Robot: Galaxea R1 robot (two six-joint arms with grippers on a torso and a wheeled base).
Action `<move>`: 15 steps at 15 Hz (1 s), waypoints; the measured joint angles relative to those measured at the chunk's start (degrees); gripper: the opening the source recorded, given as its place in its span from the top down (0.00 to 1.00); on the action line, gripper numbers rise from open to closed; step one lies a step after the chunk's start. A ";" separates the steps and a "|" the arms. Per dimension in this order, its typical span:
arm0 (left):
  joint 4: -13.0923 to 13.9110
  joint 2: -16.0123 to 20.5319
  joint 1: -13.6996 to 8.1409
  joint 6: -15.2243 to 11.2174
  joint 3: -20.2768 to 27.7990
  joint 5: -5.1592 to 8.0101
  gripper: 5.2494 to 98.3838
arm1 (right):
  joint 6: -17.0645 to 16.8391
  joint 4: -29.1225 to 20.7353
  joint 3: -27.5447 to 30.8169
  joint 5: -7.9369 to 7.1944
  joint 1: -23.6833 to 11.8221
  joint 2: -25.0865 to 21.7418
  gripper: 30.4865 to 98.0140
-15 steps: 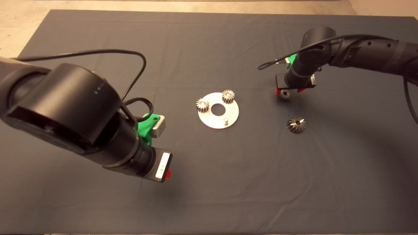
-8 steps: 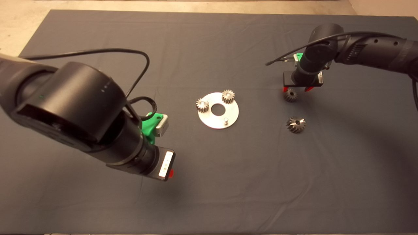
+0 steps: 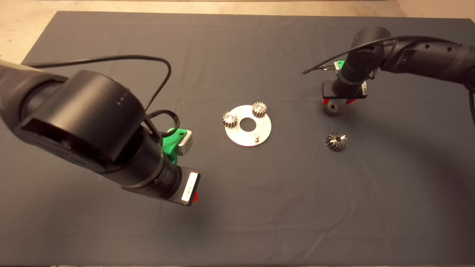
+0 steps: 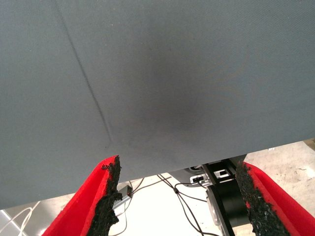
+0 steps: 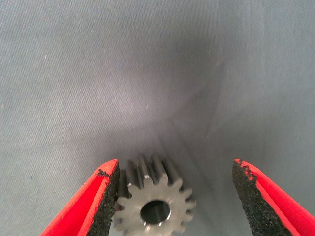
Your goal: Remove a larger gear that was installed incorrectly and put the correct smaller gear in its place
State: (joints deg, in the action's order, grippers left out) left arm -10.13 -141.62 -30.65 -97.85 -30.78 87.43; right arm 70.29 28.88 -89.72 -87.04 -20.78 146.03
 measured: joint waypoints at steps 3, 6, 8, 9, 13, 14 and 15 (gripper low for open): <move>0.00 -0.02 0.00 0.00 0.00 -0.02 0.42 | 1.90 -0.24 3.54 -0.02 0.00 -1.43 0.55; 0.00 -0.02 0.00 0.00 0.00 0.00 0.42 | 2.92 -1.97 5.56 -0.02 0.00 -2.80 0.55; -0.01 -0.20 0.00 0.01 -0.02 0.00 0.42 | 3.27 -4.73 6.15 0.07 0.00 -3.85 0.55; 0.00 -0.35 0.00 0.01 -0.09 -0.02 0.42 | 3.31 -6.56 6.34 0.02 0.00 -4.41 0.55; -0.01 -0.80 0.00 0.01 -0.33 0.00 0.42 | 3.61 -8.37 7.50 -0.29 0.01 -5.44 0.55; -0.01 -0.81 0.00 0.01 -0.33 0.00 0.42 | 3.70 -8.24 7.99 -0.37 0.10 -5.42 0.55; -0.01 -0.85 0.00 0.01 -0.33 0.00 0.42 | 3.71 -7.85 8.41 -0.37 0.48 -5.43 0.55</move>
State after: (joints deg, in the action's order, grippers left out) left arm -10.14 -142.47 -30.65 -97.84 -31.11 87.43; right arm 73.99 21.03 -81.30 -87.41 -20.31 140.60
